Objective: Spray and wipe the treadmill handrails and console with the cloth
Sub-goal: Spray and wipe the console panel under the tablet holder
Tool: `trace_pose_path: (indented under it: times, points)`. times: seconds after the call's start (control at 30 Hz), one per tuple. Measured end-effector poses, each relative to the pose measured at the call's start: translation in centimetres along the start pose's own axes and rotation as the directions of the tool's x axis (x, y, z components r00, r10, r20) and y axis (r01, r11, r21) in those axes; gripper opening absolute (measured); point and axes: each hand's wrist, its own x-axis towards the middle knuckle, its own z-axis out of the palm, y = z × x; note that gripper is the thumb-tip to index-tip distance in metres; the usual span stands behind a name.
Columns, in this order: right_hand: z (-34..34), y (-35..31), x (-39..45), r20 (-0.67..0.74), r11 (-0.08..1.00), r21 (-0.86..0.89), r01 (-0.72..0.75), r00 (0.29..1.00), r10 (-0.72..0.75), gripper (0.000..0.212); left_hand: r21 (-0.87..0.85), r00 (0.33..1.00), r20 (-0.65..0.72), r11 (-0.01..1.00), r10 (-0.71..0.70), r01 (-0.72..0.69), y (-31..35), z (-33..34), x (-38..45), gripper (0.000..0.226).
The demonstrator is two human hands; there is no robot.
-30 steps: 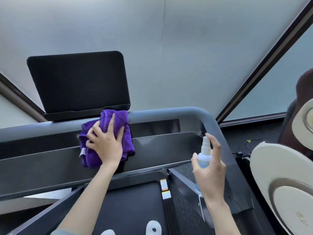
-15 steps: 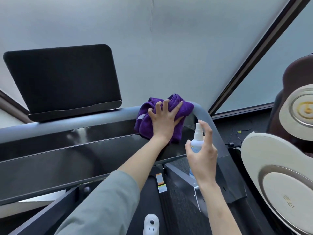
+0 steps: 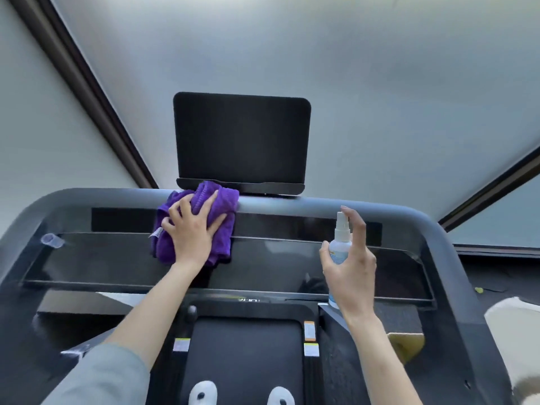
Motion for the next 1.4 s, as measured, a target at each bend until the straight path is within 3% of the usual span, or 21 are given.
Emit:
trace_pose_path:
  times: [0.1,0.2,0.37,0.5,0.63,0.77,1.03,1.17,1.3,1.4]
  points:
    - [1.6,-1.1,-0.4,0.015,1.0,0.008,0.002,1.0,-0.002,0.067,-0.02,0.991,0.02,0.991,-0.131,0.132,-3.0,-0.4,0.5,0.047]
    - [2.4,-1.7,-0.8,0.016,1.0,0.016,-0.004,1.0,0.004,0.067,-0.033,0.987,-0.011,0.987,-0.159,0.159,-0.6,-0.2,-0.3,0.048]
    - [2.0,-1.9,-1.6,-0.021,1.0,-0.011,-0.029,0.999,0.029,0.066,-0.068,0.999,0.042,0.997,0.033,-0.03,7.3,0.4,-3.5,0.052]
    - [1.2,-1.9,-2.3,-0.029,0.998,-0.043,-0.04,0.999,0.039,0.067,-0.151,0.952,0.186,0.964,0.244,-0.218,13.8,0.5,-6.8,0.053]
    - [1.5,-2.4,-2.8,-0.024,0.996,-0.078,-0.041,0.999,0.039,0.066,-0.256,0.923,0.232,0.934,0.309,-0.248,11.4,-0.1,-7.2,0.046]
    - [3.4,-3.7,-3.5,-0.016,0.997,-0.058,-0.059,0.998,0.058,0.066,-0.188,0.955,0.201,0.965,0.218,-0.181,3.7,-1.5,-7.0,0.044]
    - [7.2,-6.2,-5.2,0.043,0.999,-0.043,-0.03,0.999,0.032,0.064,-0.039,0.988,0.109,0.993,-0.107,0.112,-10.0,-4.8,-5.4,0.056]
    - [6.3,-5.7,-5.3,0.0,0.998,-0.041,-0.04,0.999,0.04,0.065,-0.001,0.974,0.065,0.976,-0.217,0.217,-7.1,-3.5,-5.0,0.046]
    - [4.4,-4.3,-4.9,-0.034,0.996,-0.059,-0.066,0.997,0.064,0.066,-0.016,0.952,0.095,0.956,-0.292,0.294,-1.0,-1.6,-2.6,0.054]
    - [2.8,-3.1,-4.4,-0.05,0.994,-0.072,-0.08,0.996,0.076,0.066,-0.051,0.961,0.104,0.964,-0.255,0.261,4.0,-0.4,-1.6,0.053]
